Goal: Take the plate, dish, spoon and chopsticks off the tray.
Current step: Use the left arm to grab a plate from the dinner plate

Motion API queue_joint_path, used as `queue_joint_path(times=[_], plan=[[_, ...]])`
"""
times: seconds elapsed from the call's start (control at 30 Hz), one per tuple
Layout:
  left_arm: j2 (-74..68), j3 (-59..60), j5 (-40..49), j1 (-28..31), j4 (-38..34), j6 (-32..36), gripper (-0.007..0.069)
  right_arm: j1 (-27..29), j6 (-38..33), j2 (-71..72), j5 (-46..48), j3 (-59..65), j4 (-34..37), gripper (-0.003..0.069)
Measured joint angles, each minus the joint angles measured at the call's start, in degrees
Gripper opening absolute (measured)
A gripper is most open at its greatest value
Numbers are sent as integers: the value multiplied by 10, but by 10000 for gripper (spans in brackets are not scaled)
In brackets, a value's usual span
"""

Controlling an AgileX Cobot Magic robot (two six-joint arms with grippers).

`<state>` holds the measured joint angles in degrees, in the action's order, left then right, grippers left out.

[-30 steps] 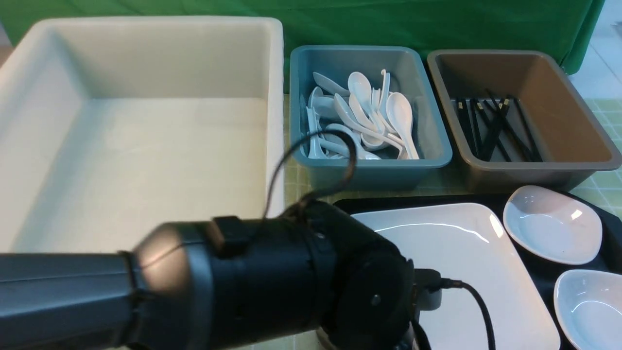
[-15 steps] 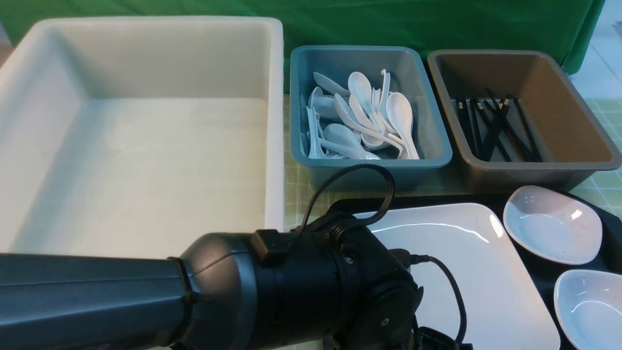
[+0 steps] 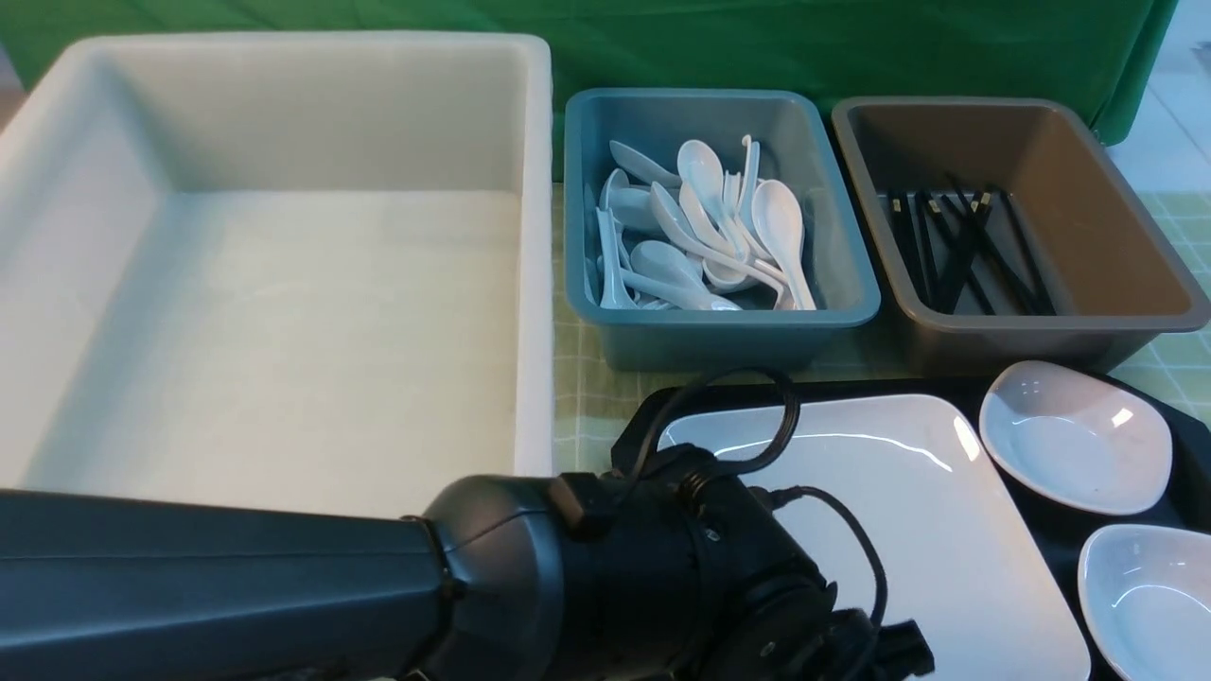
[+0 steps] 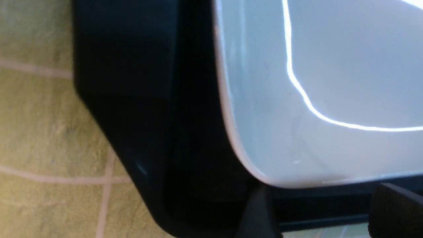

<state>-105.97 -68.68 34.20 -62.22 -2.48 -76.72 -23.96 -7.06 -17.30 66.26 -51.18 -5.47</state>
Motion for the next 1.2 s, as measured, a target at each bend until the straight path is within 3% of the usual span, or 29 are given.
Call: queue_joint_path(times=[0.33, 0.67, 1.0, 1.2], plan=[[-28, 0, -12, 0, 39, -201, 405, 0, 0, 0, 0, 0, 0, 76], [-29, 0, -16, 0, 79, -348, 405, 0, 5, 0, 0, 0, 1, 89], [-30, 0, -22, 0, 174, -472, 408, 0, 13, 0, 1, 0, 2, 104], [-31, 0, -22, 0, 199, -490, 408, 0, 13, 0, 2, 0, 3, 104]])
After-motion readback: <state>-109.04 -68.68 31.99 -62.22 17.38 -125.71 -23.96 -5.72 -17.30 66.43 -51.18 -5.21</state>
